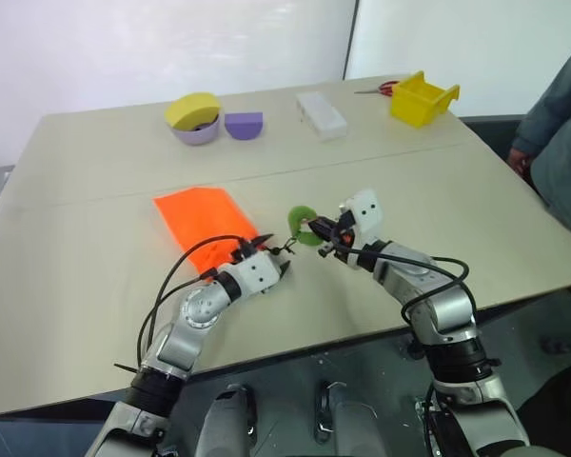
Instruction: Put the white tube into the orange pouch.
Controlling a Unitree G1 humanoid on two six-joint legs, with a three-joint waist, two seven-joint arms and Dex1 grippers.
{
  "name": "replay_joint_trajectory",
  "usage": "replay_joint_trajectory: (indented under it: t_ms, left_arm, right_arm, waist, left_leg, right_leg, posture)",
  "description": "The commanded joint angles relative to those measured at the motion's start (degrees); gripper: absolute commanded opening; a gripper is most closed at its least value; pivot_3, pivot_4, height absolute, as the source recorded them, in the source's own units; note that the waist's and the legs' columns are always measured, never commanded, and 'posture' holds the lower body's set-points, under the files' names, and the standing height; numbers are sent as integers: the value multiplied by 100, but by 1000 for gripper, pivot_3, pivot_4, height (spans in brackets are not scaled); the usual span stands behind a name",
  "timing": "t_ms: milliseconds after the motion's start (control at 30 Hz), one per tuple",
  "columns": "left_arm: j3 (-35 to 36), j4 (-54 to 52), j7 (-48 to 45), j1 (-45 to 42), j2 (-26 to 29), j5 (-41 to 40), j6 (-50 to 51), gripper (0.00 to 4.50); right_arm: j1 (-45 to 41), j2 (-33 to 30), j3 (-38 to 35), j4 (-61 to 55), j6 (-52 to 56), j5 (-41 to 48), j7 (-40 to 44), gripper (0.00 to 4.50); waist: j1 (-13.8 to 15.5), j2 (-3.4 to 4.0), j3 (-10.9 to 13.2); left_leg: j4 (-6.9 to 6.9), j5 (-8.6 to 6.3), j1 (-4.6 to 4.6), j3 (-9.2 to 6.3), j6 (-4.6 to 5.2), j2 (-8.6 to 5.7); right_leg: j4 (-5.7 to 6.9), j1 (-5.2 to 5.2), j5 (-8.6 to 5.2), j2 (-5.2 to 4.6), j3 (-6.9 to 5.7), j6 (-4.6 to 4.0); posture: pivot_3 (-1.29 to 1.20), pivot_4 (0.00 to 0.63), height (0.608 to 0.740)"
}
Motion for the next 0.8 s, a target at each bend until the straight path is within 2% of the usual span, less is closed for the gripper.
replay_joint_trajectory:
  t_ms: [33,133,433,533,567,600,700,800]
  left_arm:
    - [26,-116,195,62,81,98,330,1490]
    - [-14,-100,298,69,86,72,351,66]
    - [33,-65,460,52,137,-99,184,66]
    - [203,-216,242,90,109,-598,210,66]
    - [275,-262,246,89,126,-687,194,595]
    - [296,-296,201,74,184,-731,170,896]
    - [159,-361,28,71,271,-787,197,2413]
    - [-69,-444,158,161,291,-451,388,3971]
  right_arm:
    - [-84,42,-61,-215,-84,25,13,0]
    - [-72,34,-60,-232,-69,30,19,0]
    - [-78,24,-56,-270,-43,43,47,0]
    - [-87,19,-61,-274,-46,40,49,0]
    - [-91,18,-65,-277,-46,40,49,0]
    - [-92,16,-69,-281,-43,44,52,0]
    - [-93,10,-66,-281,-44,45,61,0]
    - [-174,18,-73,-320,-10,63,52,0]
  waist:
    - [7,2,-1]
    - [15,9,-6]
    - [29,9,-6]
    - [23,9,-6]
    - [21,9,-6]
    - [16,8,-6]
    - [19,8,-6]
    - [28,8,-6]
  left_leg:
    - [0,0,0,-3,0,1]
    - [-1,0,2,-4,-1,1]
    - [1,2,1,1,3,-1]
    - [1,1,2,0,2,-1]
    - [1,1,1,0,1,-1]
    - [1,1,1,0,1,-1]
    - [0,1,-1,-1,1,-1]
    - [-1,1,-2,1,2,-1]
  right_leg:
    - [0,1,1,2,-1,-1]
    - [0,4,1,2,-1,-2]
    - [1,4,1,-1,-1,-2]
    - [2,4,1,-1,-1,-2]
    - [1,3,1,-1,-1,-2]
    - [0,3,1,-1,-1,-2]
    - [1,-1,1,0,-1,-2]
    - [0,-1,1,0,-1,-2]
  posture:
    - [0,150,740]
    - [0,150,740]
    - [0,150,740]
    - [0,150,740]
    - [0,150,740]
    - [0,150,740]
    - [0,150,740]
    - [0,150,740]
